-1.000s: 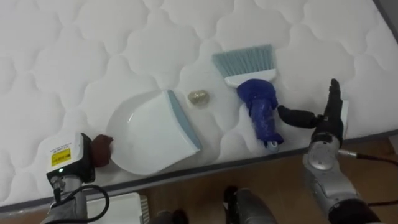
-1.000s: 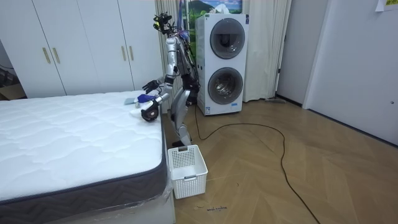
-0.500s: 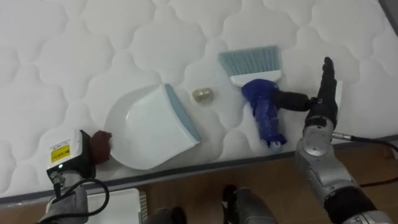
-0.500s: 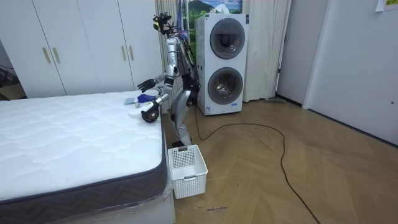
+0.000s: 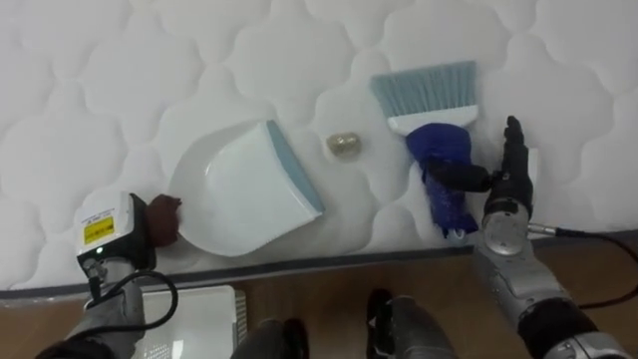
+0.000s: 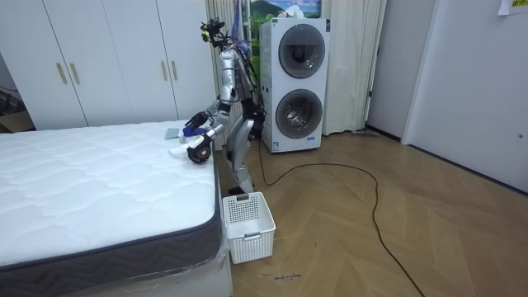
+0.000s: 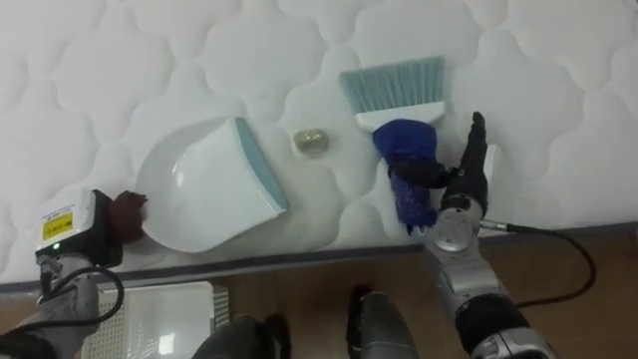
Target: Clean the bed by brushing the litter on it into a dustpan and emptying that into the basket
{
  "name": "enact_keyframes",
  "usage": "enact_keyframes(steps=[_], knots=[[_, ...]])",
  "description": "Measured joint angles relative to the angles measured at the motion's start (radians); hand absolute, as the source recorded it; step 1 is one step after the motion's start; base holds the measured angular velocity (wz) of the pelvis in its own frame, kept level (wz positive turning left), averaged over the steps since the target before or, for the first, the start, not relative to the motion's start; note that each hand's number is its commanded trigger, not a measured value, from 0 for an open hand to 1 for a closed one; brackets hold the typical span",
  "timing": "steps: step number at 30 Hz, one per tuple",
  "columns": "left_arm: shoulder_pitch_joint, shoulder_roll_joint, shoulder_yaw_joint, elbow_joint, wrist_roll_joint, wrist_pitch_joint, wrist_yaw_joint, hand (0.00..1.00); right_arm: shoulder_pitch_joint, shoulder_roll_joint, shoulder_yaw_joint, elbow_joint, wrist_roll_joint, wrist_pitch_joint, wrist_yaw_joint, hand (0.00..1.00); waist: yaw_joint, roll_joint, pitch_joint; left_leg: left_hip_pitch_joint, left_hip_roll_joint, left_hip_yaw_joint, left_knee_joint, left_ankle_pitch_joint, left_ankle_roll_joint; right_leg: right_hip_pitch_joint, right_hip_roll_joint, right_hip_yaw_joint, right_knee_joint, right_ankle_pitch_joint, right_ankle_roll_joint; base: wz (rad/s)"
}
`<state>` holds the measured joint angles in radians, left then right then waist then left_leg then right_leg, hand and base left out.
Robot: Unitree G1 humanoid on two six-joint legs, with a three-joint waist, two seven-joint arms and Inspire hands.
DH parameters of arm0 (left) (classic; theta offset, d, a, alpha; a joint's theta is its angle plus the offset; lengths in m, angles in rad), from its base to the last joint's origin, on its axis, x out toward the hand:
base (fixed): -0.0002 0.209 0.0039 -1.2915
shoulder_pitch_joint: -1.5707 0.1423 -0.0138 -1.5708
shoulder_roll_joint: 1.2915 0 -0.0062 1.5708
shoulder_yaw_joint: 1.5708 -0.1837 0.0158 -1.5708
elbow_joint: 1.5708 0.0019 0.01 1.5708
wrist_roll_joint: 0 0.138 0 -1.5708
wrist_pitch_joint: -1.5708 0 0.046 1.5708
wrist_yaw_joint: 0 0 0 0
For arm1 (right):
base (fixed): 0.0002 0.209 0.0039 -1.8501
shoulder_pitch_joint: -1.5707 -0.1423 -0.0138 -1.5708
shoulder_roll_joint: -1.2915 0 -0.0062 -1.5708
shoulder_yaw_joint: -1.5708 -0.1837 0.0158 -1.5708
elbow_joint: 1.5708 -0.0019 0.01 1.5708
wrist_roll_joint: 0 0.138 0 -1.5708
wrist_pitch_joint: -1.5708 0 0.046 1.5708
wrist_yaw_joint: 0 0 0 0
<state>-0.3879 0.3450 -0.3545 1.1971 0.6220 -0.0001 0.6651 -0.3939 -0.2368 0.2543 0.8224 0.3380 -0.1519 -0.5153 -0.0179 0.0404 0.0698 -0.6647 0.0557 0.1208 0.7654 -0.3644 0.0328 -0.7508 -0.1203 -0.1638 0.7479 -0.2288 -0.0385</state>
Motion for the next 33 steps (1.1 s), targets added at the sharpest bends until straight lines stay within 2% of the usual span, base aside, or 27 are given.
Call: enact_keyframes(steps=[5,10,17,26,33], knots=[[-0.019,0.0,0.0,-0.002,0.001,0.002,-0.027,1.0,-0.021,-0.008,-0.004,0.055,0.047,0.0,0.056,0.0,0.0,0.004,0.0002,-0.005,0.001,-0.017,0.016,-0.001,-0.001,0.014,-0.001,-0.023,-0.002,0.0,-0.001,0.09],[-0.02,0.0,0.0,-0.021,0.012,0.016,-0.048,1.0,-0.028,-0.017,-0.003,0.074,0.055,0.0,0.097,0.0,0.003,0.008,0.0,0.001,0.002,-0.018,0.017,-0.001,-0.001,0.018,0.0,-0.025,-0.004,0.003,-0.005,0.0],[-0.021,-0.003,0.0,-0.022,0.059,0.037,-0.049,1.0,-0.026,-0.027,-0.001,0.083,-0.006,0.0,0.117,0.0,0.003,0.034,-0.0003,0.013,0.002,-0.014,0.015,0.0,-0.005,0.028,0.002,-0.026,-0.004,0.003,-0.009,-0.01],[-0.021,-0.003,0.0,-0.022,0.058,0.067,-0.049,1.0,-0.038,-0.032,0.009,0.124,-0.052,0.0,0.178,0.0,0.002,0.034,-0.0005,0.025,0.006,-0.015,0.002,0.005,-0.014,0.04,0.016,-0.028,-0.021,0.008,-0.018,-0.01],[-0.021,-0.008,0.0,-0.022,0.057,0.085,-0.049,1.0,-0.041,-0.033,0.031,0.123,-0.005,0.003,0.2,0.0,-0.001,0.034,-0.0008,0.034,0.006,-0.016,-0.006,0.009,-0.02,0.045,0.02,-0.024,-0.024,0.007,-0.019,0.0]])
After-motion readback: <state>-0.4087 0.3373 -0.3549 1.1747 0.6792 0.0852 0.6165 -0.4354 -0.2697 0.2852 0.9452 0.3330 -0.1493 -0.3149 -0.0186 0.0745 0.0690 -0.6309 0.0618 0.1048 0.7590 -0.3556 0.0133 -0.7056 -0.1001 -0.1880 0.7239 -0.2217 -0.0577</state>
